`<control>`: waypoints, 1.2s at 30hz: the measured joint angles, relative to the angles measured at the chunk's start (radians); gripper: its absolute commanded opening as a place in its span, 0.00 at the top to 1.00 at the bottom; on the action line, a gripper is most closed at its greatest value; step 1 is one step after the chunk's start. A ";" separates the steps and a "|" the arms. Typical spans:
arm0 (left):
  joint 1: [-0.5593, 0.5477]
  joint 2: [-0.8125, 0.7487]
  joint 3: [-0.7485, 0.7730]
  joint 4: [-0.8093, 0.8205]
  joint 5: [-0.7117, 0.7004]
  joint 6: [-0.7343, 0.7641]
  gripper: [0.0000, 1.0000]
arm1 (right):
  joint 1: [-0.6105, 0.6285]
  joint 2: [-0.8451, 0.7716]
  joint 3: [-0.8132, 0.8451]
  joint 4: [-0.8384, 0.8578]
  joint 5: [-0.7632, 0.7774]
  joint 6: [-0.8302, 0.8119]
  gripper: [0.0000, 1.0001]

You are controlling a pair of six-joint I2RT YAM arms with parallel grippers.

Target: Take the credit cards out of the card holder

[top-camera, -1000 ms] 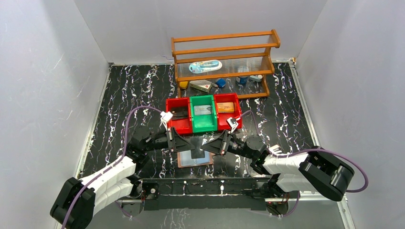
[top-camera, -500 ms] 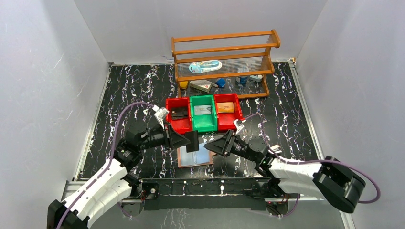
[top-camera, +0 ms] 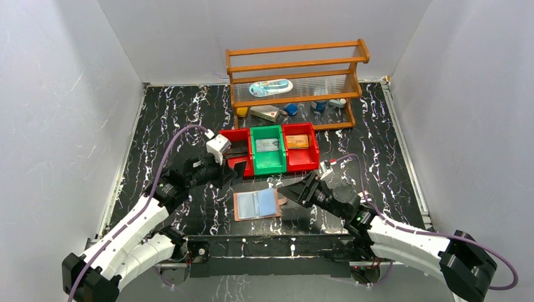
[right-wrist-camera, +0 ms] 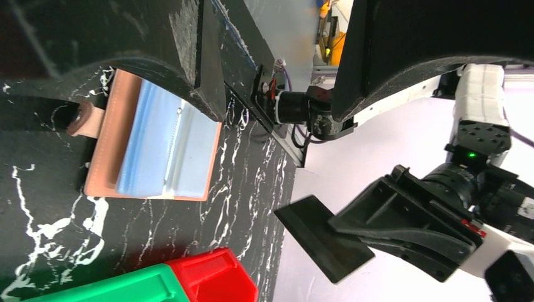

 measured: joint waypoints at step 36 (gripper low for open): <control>0.000 0.623 0.254 0.182 -0.336 0.987 1.00 | 0.000 -0.092 -0.033 -0.100 0.066 0.022 0.12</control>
